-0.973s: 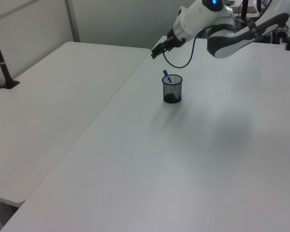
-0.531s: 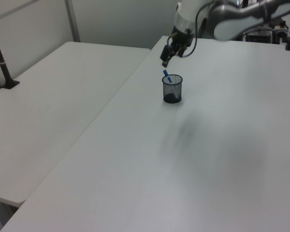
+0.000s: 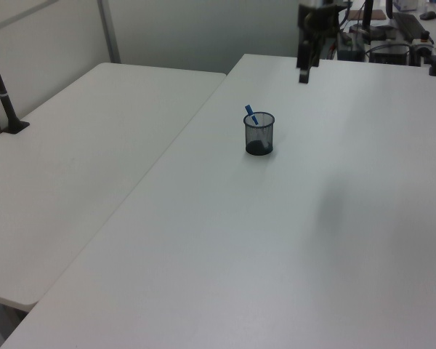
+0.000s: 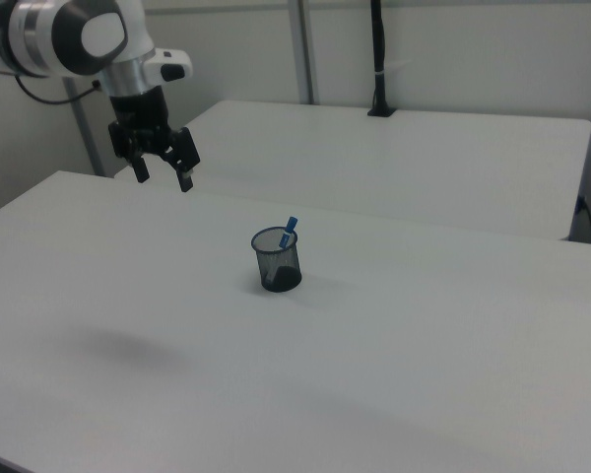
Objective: Insert the marker
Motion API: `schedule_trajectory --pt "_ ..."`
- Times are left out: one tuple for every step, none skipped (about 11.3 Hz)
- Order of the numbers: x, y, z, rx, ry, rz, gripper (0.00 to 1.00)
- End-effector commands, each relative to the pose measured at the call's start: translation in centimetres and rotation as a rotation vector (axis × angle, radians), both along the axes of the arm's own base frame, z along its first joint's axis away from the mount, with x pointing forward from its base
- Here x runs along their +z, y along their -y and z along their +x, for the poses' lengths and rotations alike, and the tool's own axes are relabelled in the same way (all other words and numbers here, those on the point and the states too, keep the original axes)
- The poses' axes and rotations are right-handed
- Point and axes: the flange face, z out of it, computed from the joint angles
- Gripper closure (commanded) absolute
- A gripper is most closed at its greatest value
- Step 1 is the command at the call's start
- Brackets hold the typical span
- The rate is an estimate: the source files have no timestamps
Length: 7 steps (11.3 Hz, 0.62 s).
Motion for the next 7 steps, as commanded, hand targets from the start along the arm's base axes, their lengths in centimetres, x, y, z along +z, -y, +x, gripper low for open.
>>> schedule_trajectory --pt "3.12 3.26 -3.19 -0.015 -0.023 0.052 0.00" --pt "3.85 4.13 -3.73 -0.039 -0.025 0.052 0.00" --pt "3.86 4.14 -3.88 -0.039 -0.032 0.052 0.00" --pt "3.78 3.91 -3.98 -0.035 -0.041 0.050 0.00" --pt "3.63 3.76 -3.88 -0.032 -0.043 0.048 0.00" --pt "3.60 3.74 -3.91 -0.029 -0.046 0.042 0.00" --pt "3.53 3.70 -4.00 -0.026 -0.053 0.021 0.00"
